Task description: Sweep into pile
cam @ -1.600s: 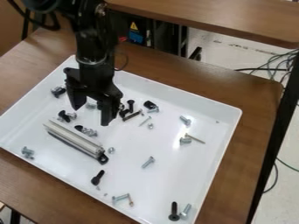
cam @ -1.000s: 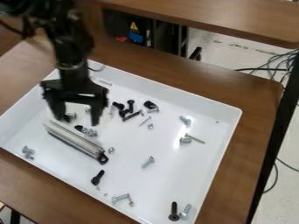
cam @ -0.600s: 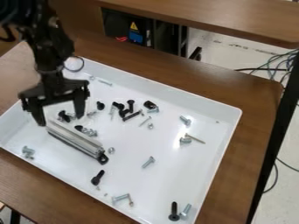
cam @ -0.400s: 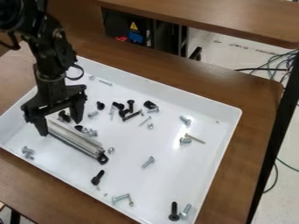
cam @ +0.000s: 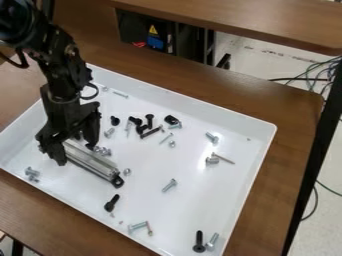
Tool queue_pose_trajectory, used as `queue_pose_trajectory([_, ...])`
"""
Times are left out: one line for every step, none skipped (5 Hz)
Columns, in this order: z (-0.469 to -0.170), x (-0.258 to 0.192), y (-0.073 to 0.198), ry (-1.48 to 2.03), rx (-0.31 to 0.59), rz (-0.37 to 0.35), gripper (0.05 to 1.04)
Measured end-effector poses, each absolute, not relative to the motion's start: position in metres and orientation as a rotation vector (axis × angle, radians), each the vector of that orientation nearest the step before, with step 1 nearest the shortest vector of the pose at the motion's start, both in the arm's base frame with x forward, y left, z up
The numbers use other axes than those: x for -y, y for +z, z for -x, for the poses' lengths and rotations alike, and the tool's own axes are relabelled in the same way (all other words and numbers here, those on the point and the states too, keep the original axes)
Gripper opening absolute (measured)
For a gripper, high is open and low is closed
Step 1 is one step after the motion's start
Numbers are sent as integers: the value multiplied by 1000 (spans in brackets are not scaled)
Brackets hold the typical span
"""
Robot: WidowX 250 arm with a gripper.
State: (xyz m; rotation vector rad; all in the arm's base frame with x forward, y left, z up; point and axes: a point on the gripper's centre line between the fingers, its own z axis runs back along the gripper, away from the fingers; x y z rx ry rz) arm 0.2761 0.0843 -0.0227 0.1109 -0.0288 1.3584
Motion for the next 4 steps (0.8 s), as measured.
queue_pose_trajectory([-277, -81, -30, 1377, 25, -96, 984])
queue_pose_trajectory([-276, -77, -35, 1379, 37, -62, 891])
queue_pose_trajectory([-273, -75, -39, 1349, 46, -43, 605])
queue_pose_trajectory([-269, -69, -38, 1281, 54, -38, 517])
